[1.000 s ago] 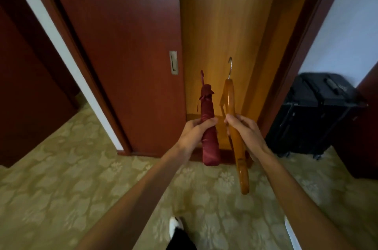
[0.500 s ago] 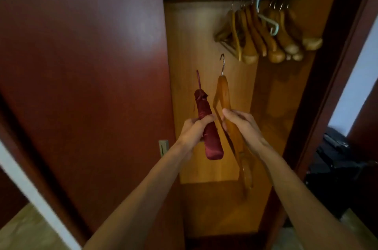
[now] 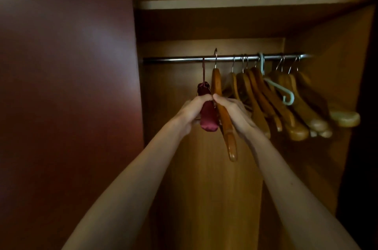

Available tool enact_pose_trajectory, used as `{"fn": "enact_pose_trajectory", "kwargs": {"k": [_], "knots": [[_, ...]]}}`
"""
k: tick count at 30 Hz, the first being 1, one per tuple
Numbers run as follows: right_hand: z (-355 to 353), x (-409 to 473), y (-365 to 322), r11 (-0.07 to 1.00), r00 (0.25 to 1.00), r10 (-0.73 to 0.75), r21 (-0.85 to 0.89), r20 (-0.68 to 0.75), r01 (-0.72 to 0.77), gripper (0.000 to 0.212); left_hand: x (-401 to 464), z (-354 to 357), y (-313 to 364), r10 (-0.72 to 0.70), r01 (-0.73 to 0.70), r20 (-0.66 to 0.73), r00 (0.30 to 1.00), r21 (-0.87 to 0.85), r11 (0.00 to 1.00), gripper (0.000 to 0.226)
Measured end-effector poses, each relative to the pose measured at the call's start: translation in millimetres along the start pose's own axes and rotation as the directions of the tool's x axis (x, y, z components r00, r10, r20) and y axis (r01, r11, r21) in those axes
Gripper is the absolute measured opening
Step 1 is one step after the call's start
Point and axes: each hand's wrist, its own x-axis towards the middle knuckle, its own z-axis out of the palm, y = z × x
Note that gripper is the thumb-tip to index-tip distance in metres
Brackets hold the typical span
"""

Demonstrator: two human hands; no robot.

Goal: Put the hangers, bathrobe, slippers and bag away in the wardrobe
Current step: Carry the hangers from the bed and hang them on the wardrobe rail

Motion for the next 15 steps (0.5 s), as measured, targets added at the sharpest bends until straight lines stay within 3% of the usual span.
{"fn": "enact_pose_trajectory", "kwargs": {"k": [4, 9, 11, 15], "knots": [[-9.2, 51.5, 8.9, 0.999, 0.999, 0.008, 0.052, -0.031, -0.006, 0.044, 49.9, 2.1, 12.2, 0.032, -0.033, -0.032, 0.999, -0.025, 0.999, 0.029], [-14.6, 88.0, 17.1, 0.991, 0.996, 0.049, 0.128, -0.069, -0.040, 0.054, 98.0, 4.3, 11.6, 0.026, -0.026, -0.048, 0.998, 0.003, 1.000, 0.051], [-16.0, 97.4, 21.8, 0.987, 0.995, 0.073, 0.148, -0.069, -0.062, 0.047, 111.7, 3.6, 11.0, 0.020, -0.019, -0.030, 0.999, 0.016, 1.000, 0.054], [-18.6, 109.2, 33.4, 0.969, 0.989, 0.120, 0.226, -0.091, -0.097, 0.050, 127.2, 6.3, 11.8, 0.018, -0.018, 0.003, 1.000, 0.030, 0.999, 0.043]]}}
